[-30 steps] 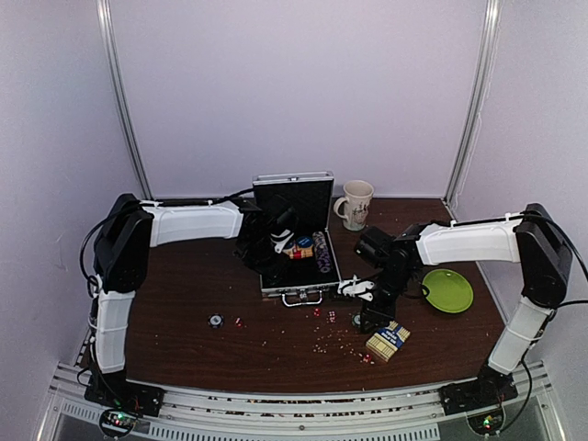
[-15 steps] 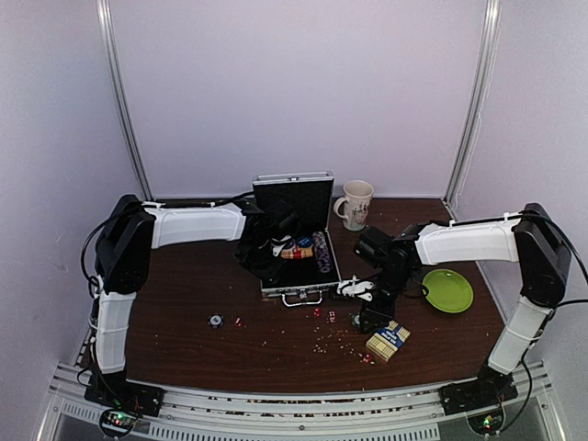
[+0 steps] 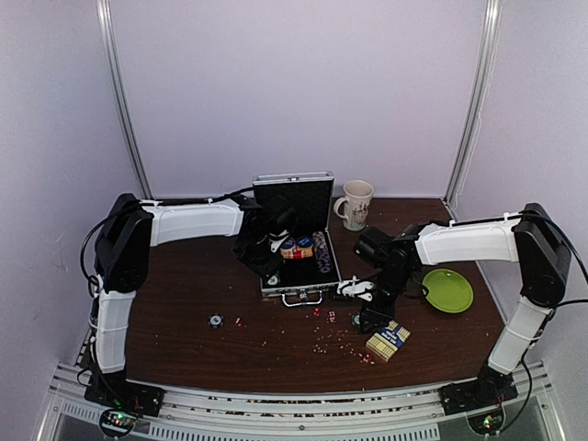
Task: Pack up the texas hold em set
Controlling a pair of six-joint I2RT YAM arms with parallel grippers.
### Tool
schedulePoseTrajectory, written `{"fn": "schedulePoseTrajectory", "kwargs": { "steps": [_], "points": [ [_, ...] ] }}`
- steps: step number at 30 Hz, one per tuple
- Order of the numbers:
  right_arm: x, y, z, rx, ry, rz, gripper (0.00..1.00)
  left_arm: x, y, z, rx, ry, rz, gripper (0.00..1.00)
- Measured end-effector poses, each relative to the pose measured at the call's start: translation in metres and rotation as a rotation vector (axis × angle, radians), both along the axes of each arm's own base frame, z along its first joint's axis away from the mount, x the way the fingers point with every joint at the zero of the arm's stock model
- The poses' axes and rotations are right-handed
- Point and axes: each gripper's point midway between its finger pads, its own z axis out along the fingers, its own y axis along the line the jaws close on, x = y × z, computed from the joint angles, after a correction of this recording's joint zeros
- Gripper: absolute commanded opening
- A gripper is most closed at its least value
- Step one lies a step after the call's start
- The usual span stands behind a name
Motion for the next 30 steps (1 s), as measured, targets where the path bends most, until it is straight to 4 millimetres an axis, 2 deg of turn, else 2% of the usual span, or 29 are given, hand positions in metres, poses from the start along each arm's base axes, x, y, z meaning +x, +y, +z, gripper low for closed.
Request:
{"fn": "schedulePoseTrajectory", "kwargs": {
  "steps": [5, 12, 30],
  "points": [
    [0.0, 0.0, 0.0, 0.0, 0.0, 0.0, 0.52, 0.0, -0.001, 0.001, 0.002, 0.013, -0.043, 0.59],
    [0.0, 0.0, 0.0, -0.001, 0.001, 0.0, 0.52, -0.007, 0.0, -0.012, 0.022, 0.061, -0.074, 0.6],
    [-0.001, 0.0, -0.001, -0.003, 0.005, 0.0, 0.52, -0.002, -0.001, -0.013, 0.037, 0.022, -0.079, 0.6]
  ]
}}
